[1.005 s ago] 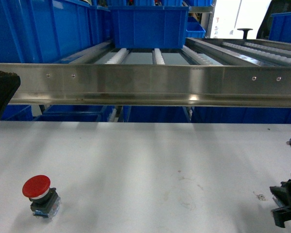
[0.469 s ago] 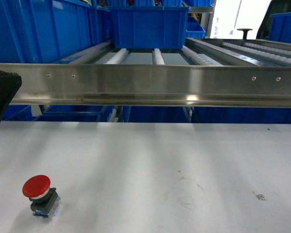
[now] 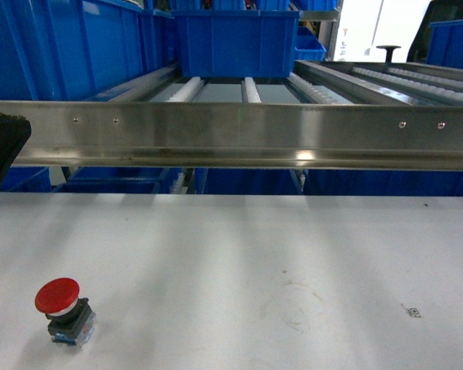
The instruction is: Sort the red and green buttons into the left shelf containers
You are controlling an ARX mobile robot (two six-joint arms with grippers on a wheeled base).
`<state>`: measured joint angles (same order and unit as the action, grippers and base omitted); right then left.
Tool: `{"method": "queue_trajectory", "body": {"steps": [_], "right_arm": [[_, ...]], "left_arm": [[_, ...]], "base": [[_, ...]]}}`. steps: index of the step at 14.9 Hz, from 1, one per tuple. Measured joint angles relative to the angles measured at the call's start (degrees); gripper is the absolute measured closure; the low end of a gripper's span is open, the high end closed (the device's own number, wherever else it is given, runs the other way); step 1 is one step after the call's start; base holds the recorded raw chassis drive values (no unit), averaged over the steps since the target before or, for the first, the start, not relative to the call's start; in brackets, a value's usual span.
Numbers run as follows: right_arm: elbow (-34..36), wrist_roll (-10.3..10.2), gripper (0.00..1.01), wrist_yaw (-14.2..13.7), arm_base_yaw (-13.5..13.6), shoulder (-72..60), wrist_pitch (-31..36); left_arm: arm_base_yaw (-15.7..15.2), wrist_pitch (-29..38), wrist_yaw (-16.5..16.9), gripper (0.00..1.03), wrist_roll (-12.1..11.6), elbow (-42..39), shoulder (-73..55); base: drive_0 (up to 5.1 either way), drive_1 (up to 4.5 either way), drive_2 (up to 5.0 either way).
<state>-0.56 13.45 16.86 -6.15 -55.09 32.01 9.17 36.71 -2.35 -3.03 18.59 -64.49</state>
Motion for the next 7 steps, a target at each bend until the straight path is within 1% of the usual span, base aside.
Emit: {"method": "queue_trajectory", "body": {"steps": [2, 4, 5, 6, 7], "right_arm": [[0.0, 0.1, 0.74, 0.0, 0.0, 0.2, -0.3], [0.0, 0.2, 0.74, 0.0, 0.0, -0.6, -1.1], [0.0, 0.2, 0.74, 0.0, 0.0, -0.9, -1.2], [0.0, 0.2, 0.74, 0.0, 0.0, -0.7, -0.9], [0.0, 0.2, 0.74, 0.0, 0.0, -0.7, -0.9]], "left_arm": [[0.0, -0.4, -0.3, 0.05, 0.0, 0.0, 0.2], [0.5, -2.5, -1.3, 0.05, 0.1, 0.0, 0.3], [0.9, -3.1, -2.4, 0.05, 0.6, -0.1, -0.1], [1.2, -4.6, -3.5, 0.05, 1.6, -0.1, -1.8], [1.6, -4.2, -4.2, 0.05, 2.3, -0.1, -4.2]], "base": [[0.0, 0.0, 0.0], [0.0, 0.0, 0.0], [0.0, 0.0, 0.0], [0.0, 0.0, 0.0], [0.0, 0.0, 0.0]]}}
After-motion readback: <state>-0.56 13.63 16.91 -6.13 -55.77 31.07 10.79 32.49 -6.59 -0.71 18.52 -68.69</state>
